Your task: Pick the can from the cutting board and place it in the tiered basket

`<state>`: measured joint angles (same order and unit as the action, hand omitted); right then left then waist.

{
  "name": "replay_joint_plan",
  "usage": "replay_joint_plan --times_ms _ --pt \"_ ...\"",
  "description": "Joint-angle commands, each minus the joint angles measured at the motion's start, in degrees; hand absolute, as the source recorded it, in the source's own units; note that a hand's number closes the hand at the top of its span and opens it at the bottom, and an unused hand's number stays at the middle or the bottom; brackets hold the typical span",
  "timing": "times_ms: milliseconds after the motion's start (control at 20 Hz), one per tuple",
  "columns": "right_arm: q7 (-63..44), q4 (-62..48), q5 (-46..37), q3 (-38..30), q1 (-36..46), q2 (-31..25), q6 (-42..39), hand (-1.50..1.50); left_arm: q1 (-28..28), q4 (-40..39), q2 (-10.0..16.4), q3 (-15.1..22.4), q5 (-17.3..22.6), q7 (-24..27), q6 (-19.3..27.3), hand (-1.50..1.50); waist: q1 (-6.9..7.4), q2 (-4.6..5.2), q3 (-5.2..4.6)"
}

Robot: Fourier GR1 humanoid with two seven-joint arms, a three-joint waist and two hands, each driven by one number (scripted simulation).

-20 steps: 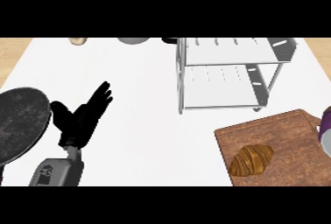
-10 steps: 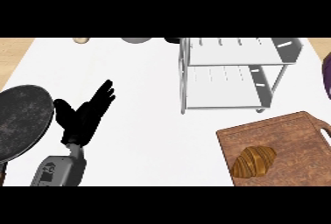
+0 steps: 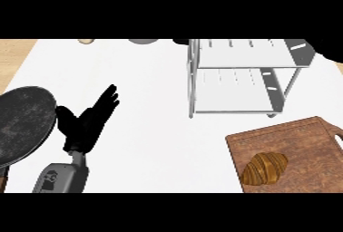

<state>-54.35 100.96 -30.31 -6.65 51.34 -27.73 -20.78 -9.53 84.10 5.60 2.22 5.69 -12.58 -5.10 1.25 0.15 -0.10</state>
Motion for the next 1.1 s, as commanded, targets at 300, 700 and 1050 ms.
replay_joint_plan --times_ms 300,700,1050 --pt "12.26 -27.85 -9.19 3.54 9.20 9.02 16.99 1.50 -0.07 1.56 -0.29 0.53 -1.11 -0.66 0.29 0.00 0.43 0.28 0.06" --pt "19.50 -38.72 -4.09 -3.98 9.83 16.96 30.54 1.50 -0.52 1.21 -0.85 0.49 -0.63 -1.25 -0.06 0.00 0.73 0.45 0.15" --pt "34.68 -53.41 2.99 -7.86 17.34 19.59 32.09 -1.50 -0.36 1.13 -1.55 0.50 -0.92 -0.38 0.32 0.00 0.93 0.47 0.10"
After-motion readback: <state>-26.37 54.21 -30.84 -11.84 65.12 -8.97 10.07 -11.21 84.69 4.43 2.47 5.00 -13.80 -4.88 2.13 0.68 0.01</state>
